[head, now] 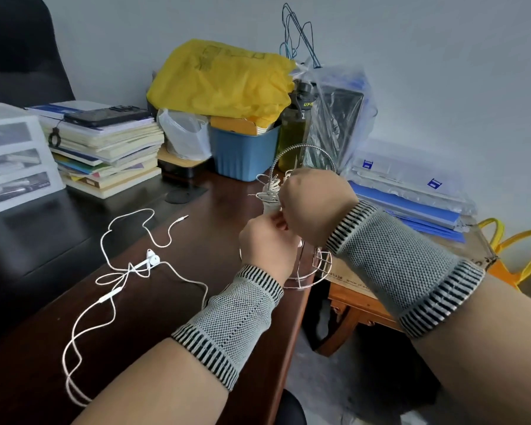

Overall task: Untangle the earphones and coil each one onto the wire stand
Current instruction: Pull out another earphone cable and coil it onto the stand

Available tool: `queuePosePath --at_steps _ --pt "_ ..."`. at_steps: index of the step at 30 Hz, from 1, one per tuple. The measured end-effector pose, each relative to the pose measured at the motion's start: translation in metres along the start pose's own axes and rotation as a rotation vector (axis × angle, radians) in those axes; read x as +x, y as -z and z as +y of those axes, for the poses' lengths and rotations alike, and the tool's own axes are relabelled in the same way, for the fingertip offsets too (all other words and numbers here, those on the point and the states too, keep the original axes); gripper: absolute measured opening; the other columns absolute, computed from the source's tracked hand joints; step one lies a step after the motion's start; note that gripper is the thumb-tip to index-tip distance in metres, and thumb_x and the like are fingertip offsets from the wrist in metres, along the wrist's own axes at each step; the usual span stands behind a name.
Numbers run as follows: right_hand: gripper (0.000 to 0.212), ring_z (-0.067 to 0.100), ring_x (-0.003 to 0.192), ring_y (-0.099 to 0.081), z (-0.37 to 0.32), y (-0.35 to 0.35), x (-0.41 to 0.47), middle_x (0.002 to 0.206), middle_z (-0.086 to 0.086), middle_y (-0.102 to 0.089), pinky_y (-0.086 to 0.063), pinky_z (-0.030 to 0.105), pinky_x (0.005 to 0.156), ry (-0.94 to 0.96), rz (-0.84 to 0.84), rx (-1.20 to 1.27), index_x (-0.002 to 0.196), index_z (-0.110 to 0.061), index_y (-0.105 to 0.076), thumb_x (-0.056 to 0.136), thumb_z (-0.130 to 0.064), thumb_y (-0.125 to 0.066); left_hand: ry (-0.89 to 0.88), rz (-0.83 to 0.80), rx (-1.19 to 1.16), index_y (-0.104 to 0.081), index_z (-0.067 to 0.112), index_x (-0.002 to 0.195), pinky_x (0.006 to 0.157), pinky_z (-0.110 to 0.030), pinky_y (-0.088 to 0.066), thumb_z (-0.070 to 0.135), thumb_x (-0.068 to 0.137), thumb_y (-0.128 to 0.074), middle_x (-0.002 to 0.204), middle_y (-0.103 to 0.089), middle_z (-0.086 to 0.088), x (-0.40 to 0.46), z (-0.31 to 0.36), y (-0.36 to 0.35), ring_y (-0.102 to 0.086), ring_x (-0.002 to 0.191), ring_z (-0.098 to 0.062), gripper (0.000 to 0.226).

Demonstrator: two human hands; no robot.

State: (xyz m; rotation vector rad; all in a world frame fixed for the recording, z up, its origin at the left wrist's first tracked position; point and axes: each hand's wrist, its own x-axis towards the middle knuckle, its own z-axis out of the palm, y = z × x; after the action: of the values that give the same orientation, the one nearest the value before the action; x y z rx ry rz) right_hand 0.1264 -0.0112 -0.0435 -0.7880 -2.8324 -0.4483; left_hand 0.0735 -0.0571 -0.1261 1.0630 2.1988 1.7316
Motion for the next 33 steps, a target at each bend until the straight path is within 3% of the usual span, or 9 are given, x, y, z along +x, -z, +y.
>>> queuePosePath --at_steps 5,8,11,16,20,22,25,29,33 --pt "0.010 0.017 0.048 -0.032 0.001 -0.025 -0.023 0.073 -0.002 -0.035 -0.022 0.023 0.043 0.092 0.262 -0.032 0.070 -0.015 -0.060 0.076 -0.012 -0.067 -0.084 -0.038 0.099 -0.058 0.015 0.072 0.053 -0.012 -0.033 0.008 0.087 -0.055 0.089 -0.072 -0.011 0.001 -0.009 0.001 -0.061 0.081 -0.025 0.016" --pt "0.014 0.023 0.044 -0.049 0.011 -0.045 -0.038 0.068 0.001 -0.052 -0.038 0.026 0.038 0.060 0.443 0.232 0.070 -0.011 -0.067 0.079 -0.019 -0.061 -0.056 -0.025 -0.012 -0.074 0.010 0.089 0.061 -0.011 -0.037 0.017 0.084 -0.065 0.073 -0.066 0.002 0.005 -0.013 -0.004 -0.062 0.075 -0.017 0.012" --pt "0.015 0.019 0.055 -0.057 0.020 -0.056 -0.052 0.074 0.001 -0.061 -0.047 0.027 0.048 -0.022 0.518 0.440 0.079 -0.013 -0.073 0.083 -0.020 -0.060 -0.017 -0.049 -0.083 -0.075 0.016 0.078 0.066 -0.024 -0.050 0.020 0.085 -0.067 0.060 -0.066 0.006 0.005 -0.011 -0.002 -0.064 0.067 -0.013 0.011" --pt "0.007 -0.002 0.062 -0.053 0.039 -0.068 -0.061 0.074 -0.008 -0.064 -0.041 0.014 0.061 -0.235 0.431 0.647 0.085 -0.016 -0.075 0.086 -0.016 -0.068 0.009 -0.084 -0.137 -0.075 0.018 0.075 0.070 -0.038 -0.060 0.030 0.079 -0.070 0.064 -0.071 0.007 0.004 -0.011 0.001 -0.070 0.065 -0.013 0.014" --pt "0.009 -0.005 0.060 -0.054 0.047 -0.071 -0.062 0.068 -0.015 -0.061 -0.039 0.007 0.058 -0.364 0.338 0.709 0.085 -0.017 -0.073 0.088 -0.019 -0.065 -0.001 -0.102 -0.118 -0.074 0.022 0.074 0.074 -0.034 -0.059 0.037 0.078 -0.068 0.066 -0.071 0.014 0.004 -0.012 0.001 -0.069 0.070 -0.004 0.017" --pt "0.010 -0.002 0.058 -0.055 0.052 -0.073 -0.061 0.066 -0.013 -0.062 -0.042 0.011 0.056 -0.435 0.292 0.721 0.083 -0.018 -0.073 0.088 -0.022 -0.066 0.014 -0.080 -0.141 -0.074 0.026 0.079 0.070 -0.016 -0.053 0.032 0.083 -0.069 0.058 -0.067 0.018 0.004 -0.012 0.000 -0.064 0.066 0.009 0.008" --pt "0.013 0.011 0.062 -0.061 0.063 -0.075 -0.061 0.070 -0.005 -0.068 -0.054 0.029 0.063 -0.548 0.248 0.749 0.081 -0.016 -0.073 0.088 -0.024 -0.066 -0.002 -0.054 -0.141 -0.076 0.013 0.100 0.060 0.000 -0.042 0.028 0.087 -0.068 0.064 -0.063 0.021 0.006 -0.013 -0.002 -0.058 0.062 0.018 0.021" --pt "0.019 0.018 0.061 -0.063 0.069 -0.065 -0.064 0.065 0.000 -0.066 -0.057 0.037 0.066 -0.586 0.276 0.629 0.077 -0.014 -0.071 0.089 -0.027 -0.064 -0.023 -0.034 -0.157 -0.076 0.010 0.102 0.061 -0.003 -0.046 0.028 0.088 -0.069 0.074 -0.068 0.016 0.007 -0.014 -0.005 -0.062 0.064 0.011 0.024" --pt "0.020 0.014 0.054 -0.057 0.059 -0.036 -0.047 0.061 -0.002 -0.061 -0.049 0.026 0.055 -0.459 0.367 0.483 0.072 -0.015 -0.064 0.090 -0.024 -0.060 -0.012 -0.012 -0.190 -0.077 0.015 0.101 0.069 -0.013 -0.053 0.034 0.084 -0.071 0.078 -0.073 0.010 0.008 -0.018 -0.007 -0.066 0.072 0.003 0.026"
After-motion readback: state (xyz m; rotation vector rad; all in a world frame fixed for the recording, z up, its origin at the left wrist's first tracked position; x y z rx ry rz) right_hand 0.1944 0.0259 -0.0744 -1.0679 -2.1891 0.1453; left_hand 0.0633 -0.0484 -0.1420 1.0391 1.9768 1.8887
